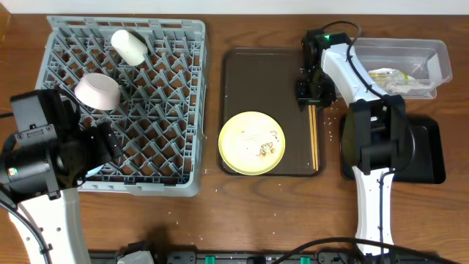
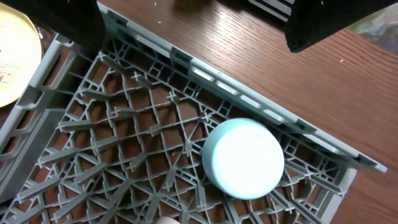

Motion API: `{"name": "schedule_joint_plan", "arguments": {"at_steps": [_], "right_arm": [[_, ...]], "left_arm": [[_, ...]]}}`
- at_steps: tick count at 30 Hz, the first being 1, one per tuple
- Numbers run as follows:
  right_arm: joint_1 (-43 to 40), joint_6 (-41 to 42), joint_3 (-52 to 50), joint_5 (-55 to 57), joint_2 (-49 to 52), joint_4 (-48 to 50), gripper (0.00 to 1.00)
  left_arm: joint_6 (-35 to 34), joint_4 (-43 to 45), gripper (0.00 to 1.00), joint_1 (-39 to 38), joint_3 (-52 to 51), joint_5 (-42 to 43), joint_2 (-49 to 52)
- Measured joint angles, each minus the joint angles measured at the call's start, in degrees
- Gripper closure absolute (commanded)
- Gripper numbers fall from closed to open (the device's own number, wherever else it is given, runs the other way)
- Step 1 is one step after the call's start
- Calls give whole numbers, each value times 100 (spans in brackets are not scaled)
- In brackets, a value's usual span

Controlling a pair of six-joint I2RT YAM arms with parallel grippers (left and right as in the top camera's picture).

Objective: Sort waste into correct bins and load items into the dishwasher
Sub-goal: 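Lower the right gripper and close it on the wooden chopsticks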

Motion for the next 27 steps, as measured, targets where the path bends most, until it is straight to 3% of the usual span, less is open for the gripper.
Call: {"name": "schedule_joint_plan", "arguments": {"at_steps": [17, 27], "right_arm": [[-22, 0, 372, -2, -72, -726, 50], [-15, -20, 367, -9, -177, -428, 46]], "left_arm": [[0, 0, 7, 2, 0, 0, 0], [0, 0, 7, 2, 0, 0, 0]]}}
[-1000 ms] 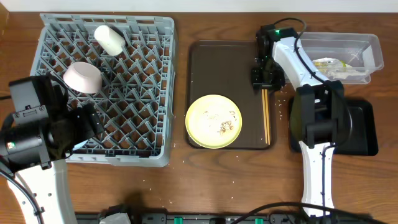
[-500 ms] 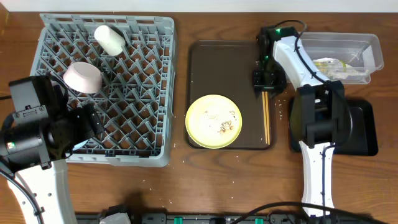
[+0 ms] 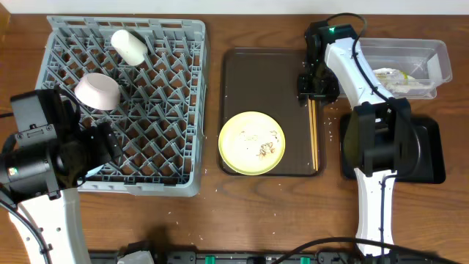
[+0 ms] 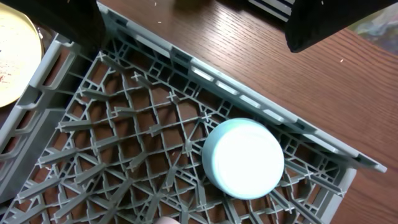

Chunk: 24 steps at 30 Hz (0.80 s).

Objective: Sort waste into correct bins and load items into the dishwasher
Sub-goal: 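Lower the right gripper and close it on the wooden chopsticks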

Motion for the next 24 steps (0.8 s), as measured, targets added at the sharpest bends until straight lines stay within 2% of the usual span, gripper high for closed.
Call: {"name": "schedule_joint_plan", "arguments": {"at_steps": [7, 12, 24], "right_arm": [[28, 0, -11, -98, 0, 142, 53], [98, 22, -136, -105, 0, 293, 61], [122, 105, -278, 127, 0, 442, 59]], "left_arm": [[0, 0, 7, 0, 0, 0, 0], [0, 0, 7, -2, 0, 0, 0], [0, 0, 7, 0, 0, 0, 0]]}}
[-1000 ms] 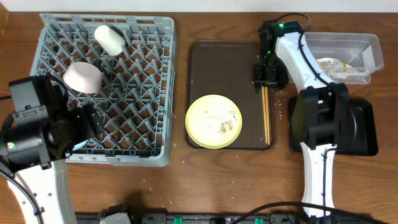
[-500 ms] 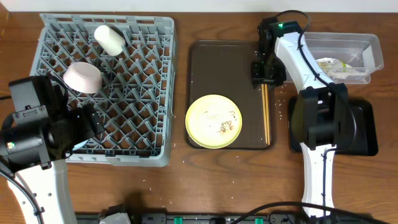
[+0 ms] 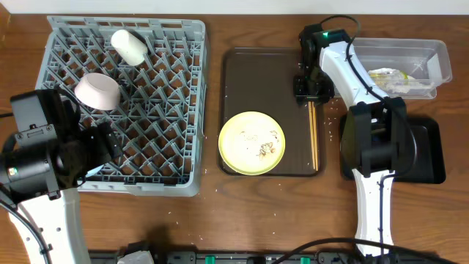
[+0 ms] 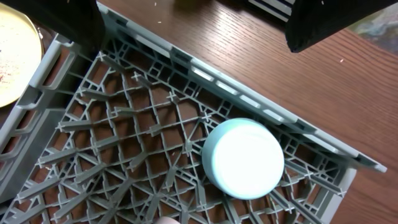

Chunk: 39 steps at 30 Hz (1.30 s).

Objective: Sort waste into correct bins and load items into the dishwasher
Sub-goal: 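Lower the right gripper and close it on the wooden chopsticks, then lift one chopstick and carry it to the rack's right edge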

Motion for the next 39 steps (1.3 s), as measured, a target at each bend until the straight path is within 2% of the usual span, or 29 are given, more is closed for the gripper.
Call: {"name": "schedule_joint_plan", "arguments": {"at_steps": [39], "right_arm": [[0, 146, -223, -4, 4, 293, 61]], "left_arm": [[0, 0, 7, -2, 0, 0, 0]]}}
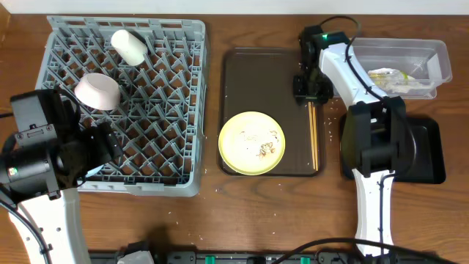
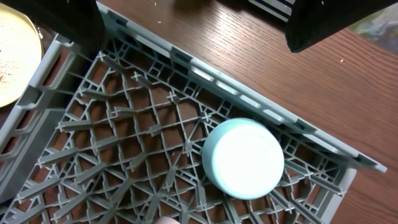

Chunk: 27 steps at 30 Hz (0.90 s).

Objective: Sort waste into correct bins and load items into the dishwasher
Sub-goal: 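Lift one chopstick and carry it to the rack's right edge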

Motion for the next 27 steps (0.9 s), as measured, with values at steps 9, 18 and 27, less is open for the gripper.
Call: {"name": "schedule_joint_plan", "arguments": {"at_steps": [9, 18, 27], "right_arm": [[0, 42, -518, 68, -155, 212, 94], [0, 79, -46, -129, 11, -501, 99], [0, 417, 2472, -745, 146, -1285, 99]], "left_arm": [[0, 0, 7, 0, 0, 0, 0], [0, 0, 7, 0, 0, 0, 0], [2, -2, 7, 0, 4, 0, 0]]}}
